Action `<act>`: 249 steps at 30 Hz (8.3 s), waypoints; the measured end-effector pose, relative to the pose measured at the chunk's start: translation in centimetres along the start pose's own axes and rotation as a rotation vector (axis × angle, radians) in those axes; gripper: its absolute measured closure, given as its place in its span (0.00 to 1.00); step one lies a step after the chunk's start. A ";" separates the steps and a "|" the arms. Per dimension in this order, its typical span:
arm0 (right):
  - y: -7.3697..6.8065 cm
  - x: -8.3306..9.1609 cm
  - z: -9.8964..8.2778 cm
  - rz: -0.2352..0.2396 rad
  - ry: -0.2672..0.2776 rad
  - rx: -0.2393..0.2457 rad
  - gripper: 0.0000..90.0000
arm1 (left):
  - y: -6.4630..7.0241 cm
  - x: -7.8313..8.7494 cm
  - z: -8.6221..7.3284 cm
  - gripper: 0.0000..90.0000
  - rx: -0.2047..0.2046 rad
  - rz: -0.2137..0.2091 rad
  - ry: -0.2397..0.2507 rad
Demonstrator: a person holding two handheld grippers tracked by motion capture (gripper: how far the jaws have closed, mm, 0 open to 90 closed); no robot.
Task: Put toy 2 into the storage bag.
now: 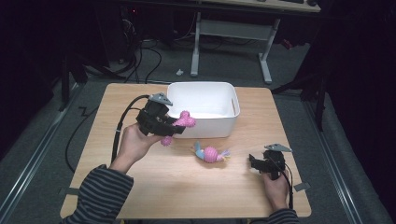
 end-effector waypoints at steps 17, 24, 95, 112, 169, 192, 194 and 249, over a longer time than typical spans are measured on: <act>0.0 0.1 -0.1 0.003 0.001 0.003 0.23 | -1.8 0.7 3.7 0.66 -0.003 0.020 0.073; 0.0 0.1 -0.1 0.004 0.001 0.003 0.23 | -2.8 0.7 4.5 0.66 -0.001 0.042 0.094; 0.0 0.1 -0.1 0.006 0.003 0.005 0.23 | -5.6 -13.3 5.3 0.66 0.012 0.079 0.031; 0.0 0.1 -0.1 0.005 0.002 0.006 0.23 | -6.4 -15.3 4.5 0.65 0.040 0.107 0.006; 0.0 0.1 -0.1 0.007 0.001 0.009 0.23 | -4.2 -9.8 4.7 0.35 0.035 0.184 0.041; -0.1 0.1 -0.1 0.007 0.000 0.007 0.23 | -4.0 -1.8 0.0 0.29 0.041 0.275 0.171; -0.1 0.1 -0.1 0.007 0.000 0.005 0.23 | -4.1 -1.3 -0.8 0.29 0.052 0.281 0.181; -0.1 0.2 -0.1 0.013 -0.001 0.008 0.23 | -5.8 -3.9 -19.3 0.31 0.221 0.435 0.040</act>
Point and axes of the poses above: each handheld gripper's, and its own axes: x roughly backward along the jaws, z roughly out of its top, y roughly to its right, the point moved 3 cm from there along -x, roughly forward along the jaws, and after that the axes turned 12 degrees about y, right-handed, at the moved point
